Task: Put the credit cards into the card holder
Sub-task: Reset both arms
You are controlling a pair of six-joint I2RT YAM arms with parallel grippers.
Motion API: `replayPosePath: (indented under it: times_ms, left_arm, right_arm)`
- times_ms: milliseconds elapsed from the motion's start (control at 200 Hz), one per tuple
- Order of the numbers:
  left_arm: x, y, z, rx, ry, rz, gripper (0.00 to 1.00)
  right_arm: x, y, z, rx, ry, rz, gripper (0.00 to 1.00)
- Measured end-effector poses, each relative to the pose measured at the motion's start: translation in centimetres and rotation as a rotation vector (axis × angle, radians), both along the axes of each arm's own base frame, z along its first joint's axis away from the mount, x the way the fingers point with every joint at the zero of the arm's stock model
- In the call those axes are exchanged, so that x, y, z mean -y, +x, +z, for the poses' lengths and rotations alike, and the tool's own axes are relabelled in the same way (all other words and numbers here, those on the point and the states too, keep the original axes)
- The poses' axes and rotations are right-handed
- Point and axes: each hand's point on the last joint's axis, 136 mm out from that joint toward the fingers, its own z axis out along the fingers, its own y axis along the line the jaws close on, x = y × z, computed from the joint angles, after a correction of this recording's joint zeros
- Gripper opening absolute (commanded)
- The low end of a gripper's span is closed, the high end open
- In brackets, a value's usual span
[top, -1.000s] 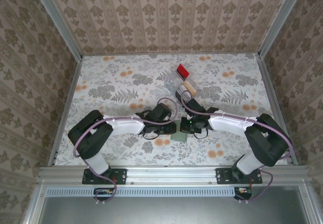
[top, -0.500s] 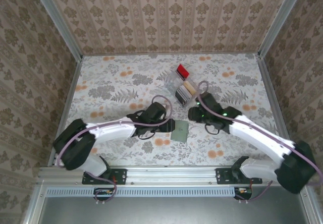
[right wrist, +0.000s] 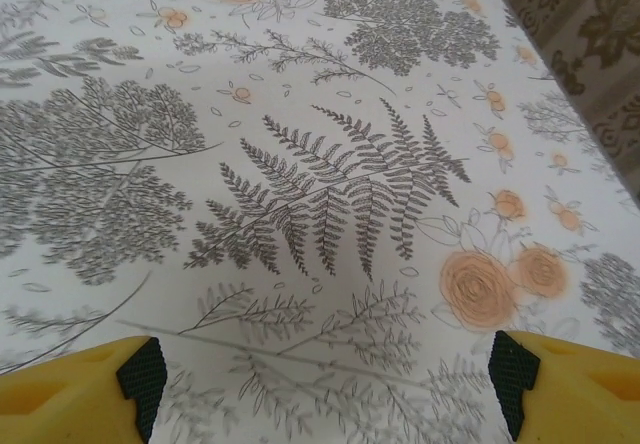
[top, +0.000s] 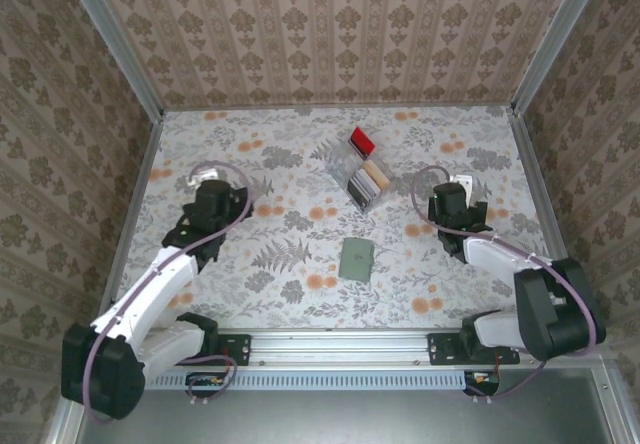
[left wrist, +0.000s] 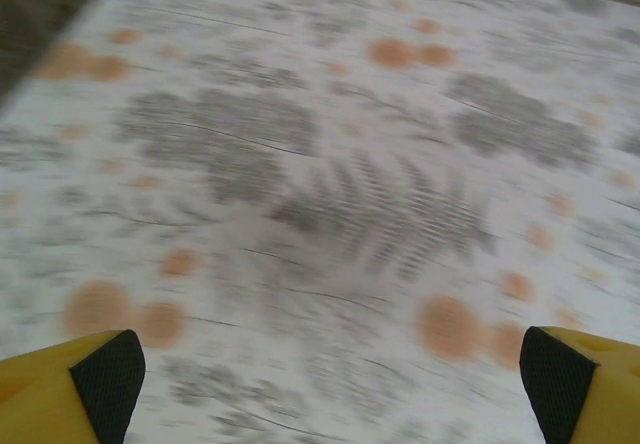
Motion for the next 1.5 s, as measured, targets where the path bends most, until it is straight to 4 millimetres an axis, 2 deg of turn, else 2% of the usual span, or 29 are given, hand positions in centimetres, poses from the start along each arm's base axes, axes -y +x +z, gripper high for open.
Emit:
replayPosePath:
  times_ms: [75,160,230,385,405,425,520,690,790,880,1000,1105,1500]
  left_arm:
    - [-3.0,-0.3,-0.9,0.004,0.070,0.063,1.00]
    - [-5.3,-0.8,-2.6,-0.016,0.142,0.097,1.00]
    - [-6.5,-1.0,-3.6,-0.025,0.180,0.109,1.00]
    - [-8.1,-0.5,-5.4,0.014,0.229,0.127,1.00]
    - [-8.1,-0.4,-5.6,0.015,0.234,0.123,1.00]
    - [-8.1,-0.3,-6.0,0.019,0.238,0.117,1.00]
    - [-7.9,0.6,-7.3,0.024,0.248,0.080,1.00]
    - [-6.5,3.9,-7.4,0.118,0.263,-0.017,1.00]
    - [-5.4,5.6,-8.5,0.150,0.271,-0.082,1.00]
    - [-5.3,5.8,-9.9,0.132,0.266,-0.108,1.00]
    - [-6.4,6.7,-8.8,0.164,0.258,-0.078,1.00]
    - [-6.5,7.3,-7.8,0.196,0.257,-0.072,1.00]
    - [-6.4,7.4,-7.8,0.199,0.254,-0.077,1.00]
  right_arm:
    - [-0.5,0.8,-0.4,0.034,0.008,0.059,0.88]
    - [-1.5,2.2,0.6,0.134,0.025,0.137,0.89]
    - [-1.7,3.3,1.1,0.213,0.049,0.177,0.89]
    - [-1.1,3.8,-1.2,0.209,0.098,0.212,0.93]
    - [-1.1,3.9,-1.1,0.215,0.102,0.216,0.98]
    - [-1.2,4.0,-1.0,0.222,0.103,0.220,0.99]
    - [-1.2,4.4,-0.2,0.258,0.109,0.217,1.00]
    - [-0.7,4.6,0.5,0.293,0.104,0.186,1.00]
    - [-0.6,4.6,0.6,0.299,0.106,0.177,1.00]
    - [-0.5,4.6,0.7,0.301,0.106,0.172,1.00]
    - [-0.4,4.6,0.7,0.305,0.105,0.165,1.00]
    - [-0.4,4.6,0.7,0.306,0.105,0.165,1.00]
    - [-0.4,4.6,0.7,0.306,0.105,0.165,1.00]
